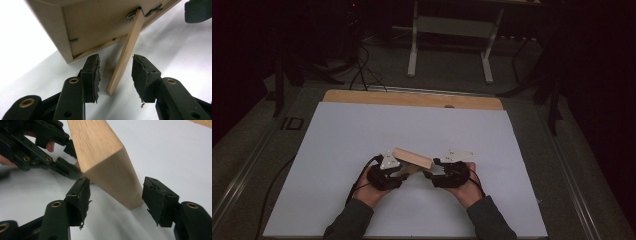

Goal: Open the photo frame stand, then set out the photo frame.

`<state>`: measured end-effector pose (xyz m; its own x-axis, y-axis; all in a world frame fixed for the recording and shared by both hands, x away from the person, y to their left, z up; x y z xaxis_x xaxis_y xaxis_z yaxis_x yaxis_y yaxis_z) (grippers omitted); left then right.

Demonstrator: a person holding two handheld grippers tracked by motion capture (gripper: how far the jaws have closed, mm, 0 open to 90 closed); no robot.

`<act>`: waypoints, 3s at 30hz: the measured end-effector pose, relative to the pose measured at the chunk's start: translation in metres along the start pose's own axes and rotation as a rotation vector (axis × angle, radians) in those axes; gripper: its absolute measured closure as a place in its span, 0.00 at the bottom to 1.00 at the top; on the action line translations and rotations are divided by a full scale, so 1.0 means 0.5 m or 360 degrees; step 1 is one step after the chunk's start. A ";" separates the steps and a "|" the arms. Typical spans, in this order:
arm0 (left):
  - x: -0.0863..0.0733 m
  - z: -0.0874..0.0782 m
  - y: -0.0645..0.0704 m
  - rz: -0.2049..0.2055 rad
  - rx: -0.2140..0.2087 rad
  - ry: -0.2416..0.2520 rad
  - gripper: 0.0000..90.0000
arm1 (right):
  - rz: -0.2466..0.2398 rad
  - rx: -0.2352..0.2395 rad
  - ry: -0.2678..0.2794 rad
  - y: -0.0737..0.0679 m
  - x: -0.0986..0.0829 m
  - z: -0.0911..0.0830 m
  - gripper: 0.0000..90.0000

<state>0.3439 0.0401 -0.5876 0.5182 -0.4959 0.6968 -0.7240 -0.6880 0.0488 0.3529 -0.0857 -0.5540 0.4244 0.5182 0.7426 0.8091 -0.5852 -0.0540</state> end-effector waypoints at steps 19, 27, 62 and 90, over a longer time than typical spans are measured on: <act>-0.008 -0.048 -0.029 -0.0086 0.0011 0.0093 0.67 | -0.0015 0.0066 -0.0080 0.007 -0.028 -0.009 0.57; -0.013 -0.063 -0.045 -0.0134 0.0021 0.0128 0.74 | -0.0024 0.0058 -0.0109 0.021 -0.041 -0.018 0.66; 0.013 -0.048 -0.058 -0.0185 -0.0006 0.0148 1.00 | 0.0109 -0.0136 -0.0011 0.096 0.009 0.014 1.00; 0.032 -0.016 -0.039 -0.0132 -0.0019 0.0090 1.00 | 0.0126 -0.0052 0.0026 0.070 0.028 0.044 1.00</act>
<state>0.3626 0.0499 -0.5717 0.5503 -0.4063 0.7295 -0.6852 -0.7190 0.1164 0.3959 -0.0853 -0.5603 0.4795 0.4593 0.7477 0.7594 -0.6441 -0.0913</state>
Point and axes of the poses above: each handheld gripper's, and its own axes: z roughly forward along the jaws, x roughly out of its top, y roughly to its right, the point moved 10 cm from there along z, roughly forward along the jaws, and after that the axes turned 5 degrees about -y, right-handed, at the moved point
